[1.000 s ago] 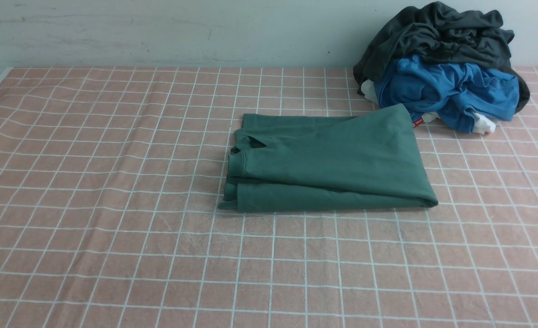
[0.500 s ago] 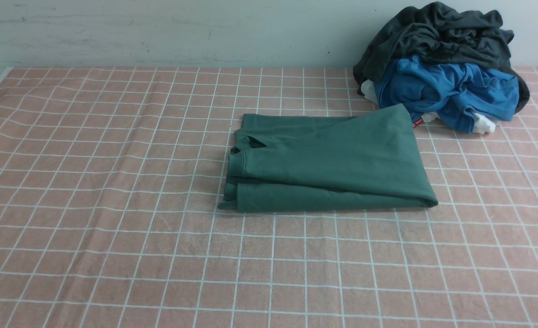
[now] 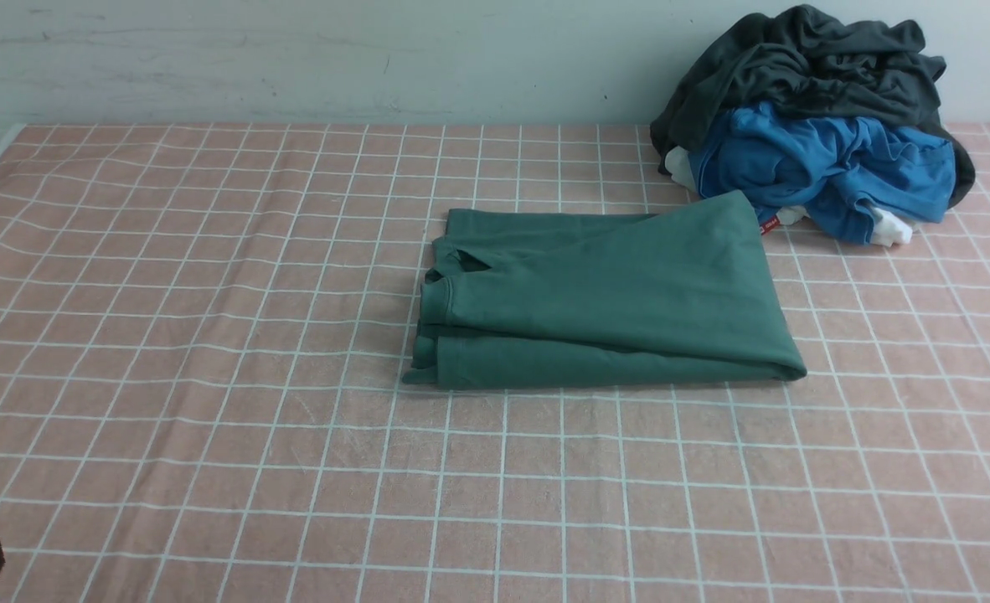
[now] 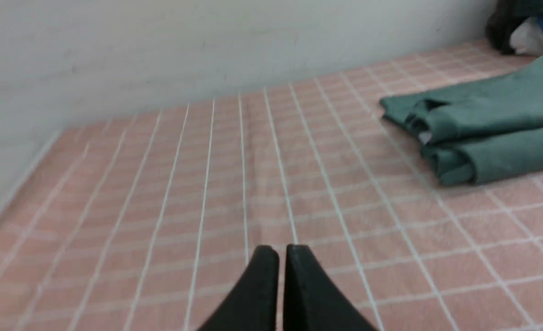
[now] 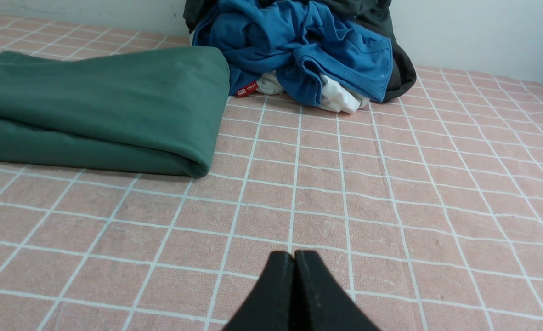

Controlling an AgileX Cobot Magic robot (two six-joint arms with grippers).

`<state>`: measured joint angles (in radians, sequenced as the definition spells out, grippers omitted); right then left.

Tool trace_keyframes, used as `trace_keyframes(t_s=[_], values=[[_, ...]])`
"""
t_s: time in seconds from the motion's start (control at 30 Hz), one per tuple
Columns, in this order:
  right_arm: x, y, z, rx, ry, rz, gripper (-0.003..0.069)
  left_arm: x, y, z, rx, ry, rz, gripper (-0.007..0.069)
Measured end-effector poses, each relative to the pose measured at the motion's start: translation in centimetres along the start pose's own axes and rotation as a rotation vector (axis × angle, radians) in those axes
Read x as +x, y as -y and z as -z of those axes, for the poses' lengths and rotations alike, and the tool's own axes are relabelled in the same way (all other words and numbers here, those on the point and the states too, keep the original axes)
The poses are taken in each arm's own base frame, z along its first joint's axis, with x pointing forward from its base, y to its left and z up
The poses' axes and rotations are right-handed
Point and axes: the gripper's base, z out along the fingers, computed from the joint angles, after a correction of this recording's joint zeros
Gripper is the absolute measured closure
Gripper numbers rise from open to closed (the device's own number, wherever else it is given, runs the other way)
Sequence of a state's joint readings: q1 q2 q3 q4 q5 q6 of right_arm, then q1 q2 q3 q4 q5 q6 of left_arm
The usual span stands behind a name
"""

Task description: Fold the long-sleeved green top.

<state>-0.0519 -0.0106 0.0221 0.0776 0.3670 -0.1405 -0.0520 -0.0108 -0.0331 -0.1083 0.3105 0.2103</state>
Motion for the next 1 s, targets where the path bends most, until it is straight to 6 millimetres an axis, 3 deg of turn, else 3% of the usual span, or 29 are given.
trace_keyframes(t_s=[0.07,1.0], values=[[0.02,0.00,0.00,0.000,-0.002,0.000,0.0673,2.12,0.05,-0.45,-0.021,-0.094,0.080,0.0614],[0.02,-0.01,0.00,-0.001,-0.003,-0.009,0.0673,2.17,-0.02,-0.44,-0.030,-0.102,0.059,0.0614]])
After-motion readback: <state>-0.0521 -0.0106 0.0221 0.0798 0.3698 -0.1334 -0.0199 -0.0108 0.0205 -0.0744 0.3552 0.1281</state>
